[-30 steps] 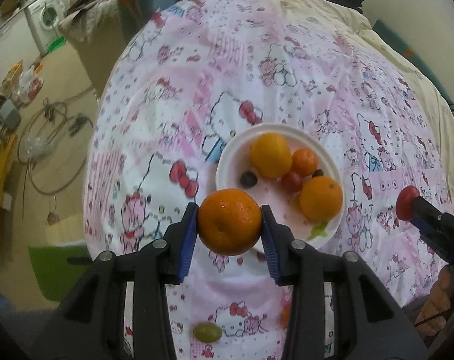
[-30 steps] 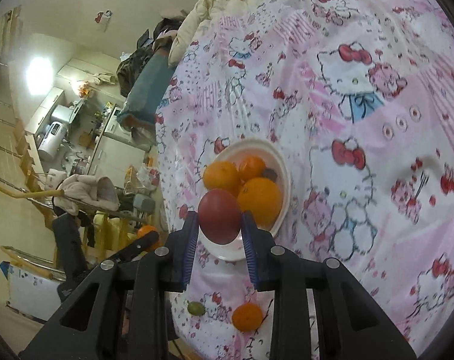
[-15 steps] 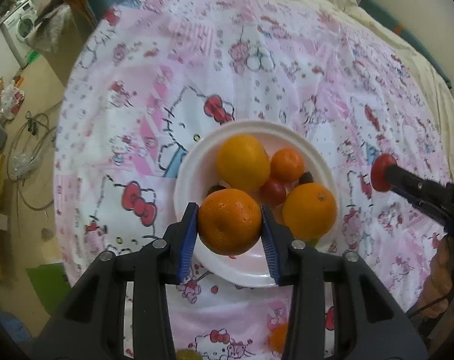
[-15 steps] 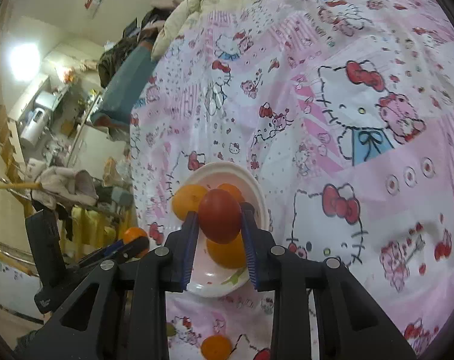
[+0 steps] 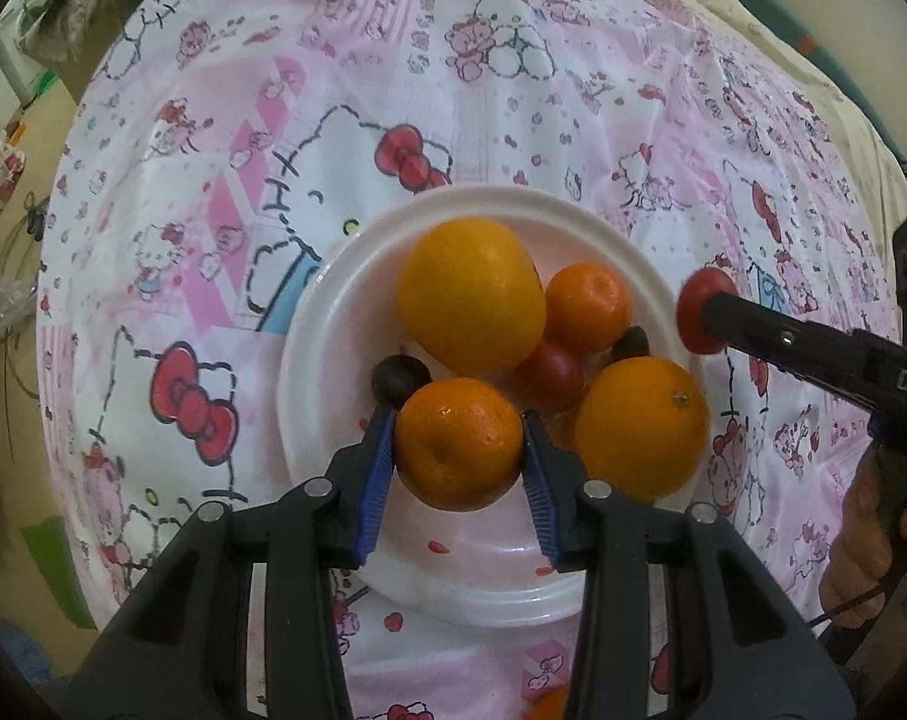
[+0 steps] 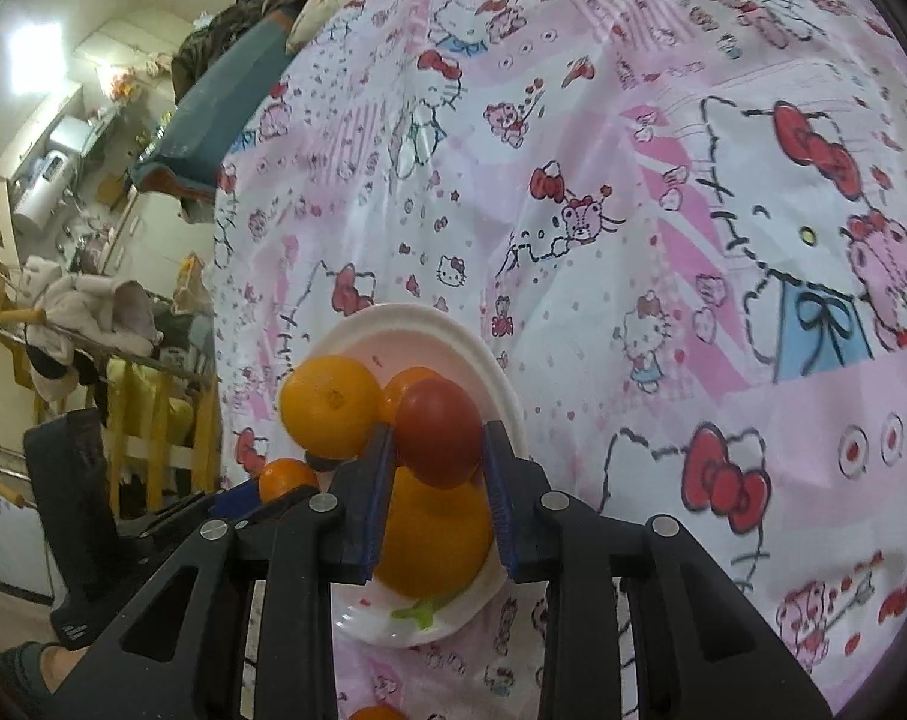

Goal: Organize fruits
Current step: 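Place the tangerine on the plate with the left gripper while the right gripper places a red tomato there, then move the right gripper to the last tangerine and grasp it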

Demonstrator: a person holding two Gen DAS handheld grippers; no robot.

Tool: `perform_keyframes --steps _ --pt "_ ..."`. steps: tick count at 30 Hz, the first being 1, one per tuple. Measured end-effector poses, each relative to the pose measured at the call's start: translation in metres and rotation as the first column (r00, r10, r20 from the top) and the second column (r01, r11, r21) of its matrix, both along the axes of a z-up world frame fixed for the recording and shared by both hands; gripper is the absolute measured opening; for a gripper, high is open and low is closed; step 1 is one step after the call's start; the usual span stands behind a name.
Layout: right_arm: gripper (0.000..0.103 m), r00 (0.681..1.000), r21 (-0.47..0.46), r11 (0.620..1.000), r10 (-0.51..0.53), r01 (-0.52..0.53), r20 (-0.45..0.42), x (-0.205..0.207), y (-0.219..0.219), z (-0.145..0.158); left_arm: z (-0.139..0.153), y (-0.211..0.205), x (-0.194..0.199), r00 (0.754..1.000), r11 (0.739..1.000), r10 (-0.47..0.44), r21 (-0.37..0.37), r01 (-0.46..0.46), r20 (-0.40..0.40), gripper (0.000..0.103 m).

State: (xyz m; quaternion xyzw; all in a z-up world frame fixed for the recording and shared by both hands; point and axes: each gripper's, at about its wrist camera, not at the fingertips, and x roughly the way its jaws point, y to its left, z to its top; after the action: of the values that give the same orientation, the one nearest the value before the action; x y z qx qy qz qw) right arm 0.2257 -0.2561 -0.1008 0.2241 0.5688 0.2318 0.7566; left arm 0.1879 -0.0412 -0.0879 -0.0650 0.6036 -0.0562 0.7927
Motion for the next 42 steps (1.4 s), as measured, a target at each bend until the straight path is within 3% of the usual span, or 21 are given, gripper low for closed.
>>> perform_keyframes --steps 6,20,23,24,26,28,42 --pt "0.033 0.997 -0.117 0.991 0.068 -0.063 0.037 -0.003 0.016 -0.005 -0.005 -0.005 0.0 1.0 1.0 -0.003 0.015 0.003 0.009 0.037" --pt "0.034 0.999 -0.102 0.994 0.033 -0.031 0.018 -0.002 0.015 -0.005 -0.017 -0.006 0.002 0.999 1.0 -0.002 0.023 0.003 -0.034 0.038" --pt "0.054 0.999 -0.069 0.997 0.019 -0.016 0.032 -0.003 0.011 0.002 -0.018 -0.007 0.001 1.0 0.999 -0.004 0.035 0.006 -0.029 0.039" --pt "0.059 0.999 -0.065 0.998 0.015 -0.013 0.037 -0.003 0.01 0.004 -0.018 -0.007 0.002 1.0 0.999 0.0 0.04 0.001 -0.028 0.041" --pt "0.059 0.999 -0.053 0.999 0.004 -0.002 0.042 -0.003 0.007 0.007 -0.017 -0.006 0.003 1.0 0.999 0.008 0.043 -0.008 -0.016 0.07" --pt "0.068 0.999 -0.03 1.0 -0.007 0.008 0.038 -0.002 0.005 0.009 -0.013 -0.005 0.003 1.0 1.0 0.009 0.027 -0.009 0.011 0.08" --pt "0.079 0.998 -0.036 0.999 0.005 -0.003 0.057 -0.003 0.009 0.014 0.011 -0.007 -0.001 0.997 1.0 -0.025 0.004 0.024 0.074 0.082"
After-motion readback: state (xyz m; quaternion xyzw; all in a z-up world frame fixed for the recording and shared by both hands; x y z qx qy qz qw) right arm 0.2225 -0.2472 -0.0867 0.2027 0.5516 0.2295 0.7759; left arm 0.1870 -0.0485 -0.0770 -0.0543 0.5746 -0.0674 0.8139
